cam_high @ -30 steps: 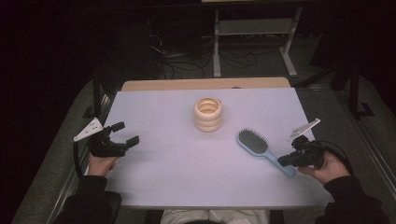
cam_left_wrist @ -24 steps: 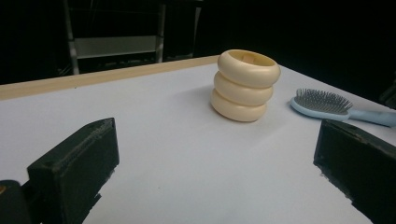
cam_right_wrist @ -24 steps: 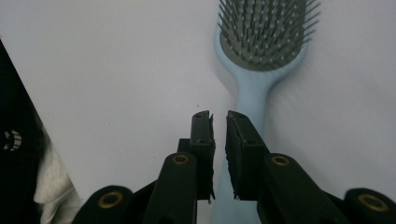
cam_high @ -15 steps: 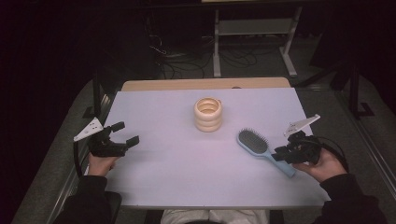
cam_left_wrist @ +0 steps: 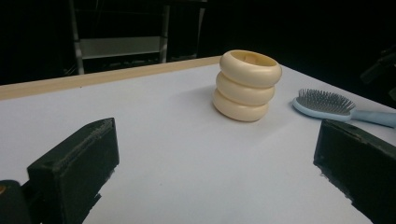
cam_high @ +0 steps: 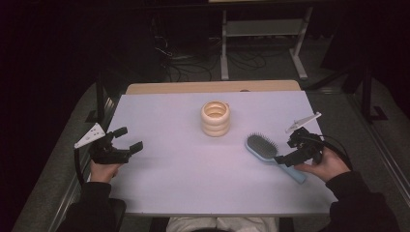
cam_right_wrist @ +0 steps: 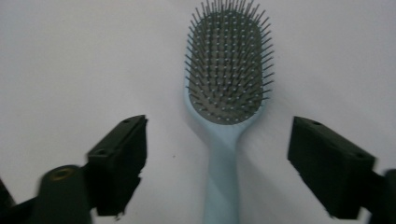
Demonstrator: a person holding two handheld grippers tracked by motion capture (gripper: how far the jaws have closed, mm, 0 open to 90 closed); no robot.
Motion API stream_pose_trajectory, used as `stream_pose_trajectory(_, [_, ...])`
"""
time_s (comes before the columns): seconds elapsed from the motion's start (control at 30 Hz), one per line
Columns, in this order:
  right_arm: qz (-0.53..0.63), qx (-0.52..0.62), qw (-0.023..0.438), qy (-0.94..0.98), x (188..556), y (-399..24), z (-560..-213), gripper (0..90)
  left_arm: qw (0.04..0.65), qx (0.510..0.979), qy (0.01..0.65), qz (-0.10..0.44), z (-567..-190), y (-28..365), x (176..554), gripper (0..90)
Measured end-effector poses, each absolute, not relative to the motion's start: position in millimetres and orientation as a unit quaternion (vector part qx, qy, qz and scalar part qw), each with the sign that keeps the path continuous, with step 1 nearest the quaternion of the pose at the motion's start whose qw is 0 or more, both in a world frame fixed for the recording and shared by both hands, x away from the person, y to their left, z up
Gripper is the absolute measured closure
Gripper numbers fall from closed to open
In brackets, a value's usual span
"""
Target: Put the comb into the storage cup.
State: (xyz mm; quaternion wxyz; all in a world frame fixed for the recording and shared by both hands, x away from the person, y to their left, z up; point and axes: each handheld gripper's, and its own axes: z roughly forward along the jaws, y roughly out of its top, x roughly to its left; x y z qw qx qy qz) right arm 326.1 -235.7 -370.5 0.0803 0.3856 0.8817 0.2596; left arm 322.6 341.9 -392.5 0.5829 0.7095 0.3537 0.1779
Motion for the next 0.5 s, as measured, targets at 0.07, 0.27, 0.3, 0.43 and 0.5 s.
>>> stream_pose_trajectory(0.07, [0.255,0.384,0.073,0.884,329.1,-235.4,-371.4,8.3,0.582,0.71,0.354,0.178,-392.4,342.2,322.6,0.0])
stream_pose_trajectory(0.27, [0.232,0.378,0.07,0.893,337.4,-233.0,-378.0,0.0,0.586,0.709,0.352,0.176,-392.0,342.0,322.0,0.0])
stream_pose_trajectory(0.3, [0.229,0.379,0.069,0.894,338.8,-232.9,-379.4,0.0,0.586,0.709,0.352,0.176,-392.0,342.0,322.0,0.0])
stream_pose_trajectory(0.43, [0.223,0.379,0.058,0.896,343.0,-232.0,-385.6,0.0,0.585,0.709,0.352,0.176,-392.0,342.4,322.0,0.0])
stream_pose_trajectory(0.5, [0.217,0.382,0.054,0.897,344.4,-231.2,-388.6,0.0,0.586,0.709,0.352,0.176,-392.0,342.2,322.0,0.0])
